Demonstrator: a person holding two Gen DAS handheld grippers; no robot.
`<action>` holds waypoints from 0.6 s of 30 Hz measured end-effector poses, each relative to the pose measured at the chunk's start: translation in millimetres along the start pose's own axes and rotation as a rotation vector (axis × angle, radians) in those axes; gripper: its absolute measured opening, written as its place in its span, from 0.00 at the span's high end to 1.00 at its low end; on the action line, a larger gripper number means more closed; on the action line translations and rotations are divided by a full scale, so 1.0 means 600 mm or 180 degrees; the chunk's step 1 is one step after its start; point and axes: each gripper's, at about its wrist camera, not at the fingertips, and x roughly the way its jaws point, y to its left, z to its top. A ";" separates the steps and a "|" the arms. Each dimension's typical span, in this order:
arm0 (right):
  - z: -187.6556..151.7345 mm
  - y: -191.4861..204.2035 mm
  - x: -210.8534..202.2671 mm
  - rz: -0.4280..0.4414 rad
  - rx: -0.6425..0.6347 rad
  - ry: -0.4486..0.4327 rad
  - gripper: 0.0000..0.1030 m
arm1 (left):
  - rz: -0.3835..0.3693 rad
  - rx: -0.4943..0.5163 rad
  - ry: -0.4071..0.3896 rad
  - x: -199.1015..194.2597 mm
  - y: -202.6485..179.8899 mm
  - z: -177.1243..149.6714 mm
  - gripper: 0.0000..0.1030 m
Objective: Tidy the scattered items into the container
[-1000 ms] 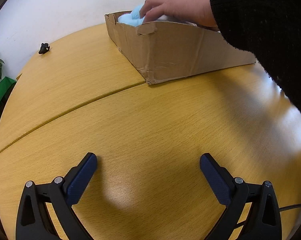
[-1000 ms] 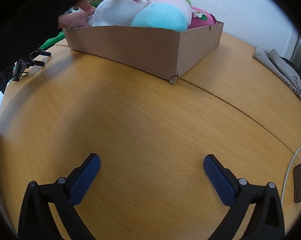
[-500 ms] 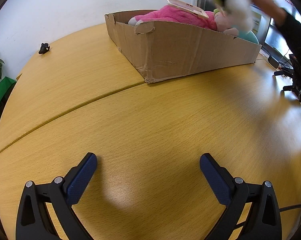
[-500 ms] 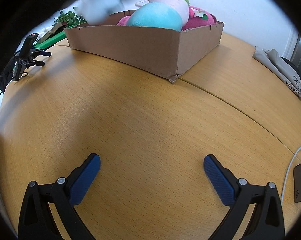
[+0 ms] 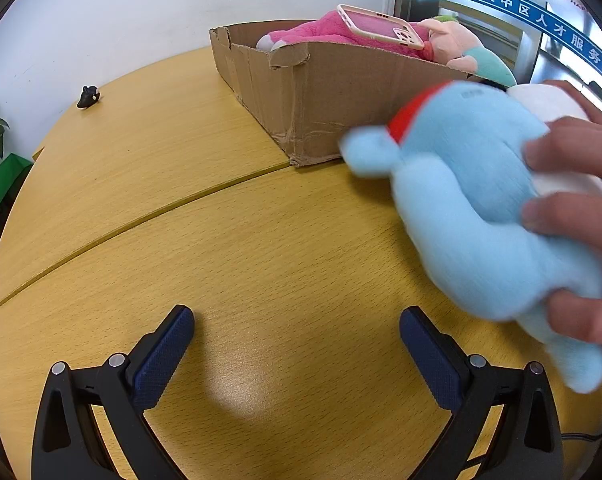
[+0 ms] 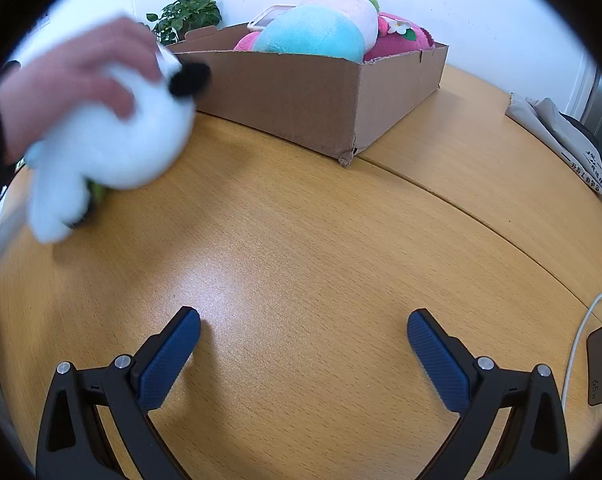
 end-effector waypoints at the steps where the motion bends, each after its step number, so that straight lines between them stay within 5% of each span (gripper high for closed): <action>1: 0.000 0.000 0.000 0.0000 0.0000 0.0000 0.00 | 0.0000 0.0000 0.0000 0.000 0.000 0.000 0.00; 18: -0.001 0.003 -0.001 -0.0001 0.0001 0.0001 0.00 | 0.0001 -0.0001 0.0000 0.000 -0.001 0.000 0.00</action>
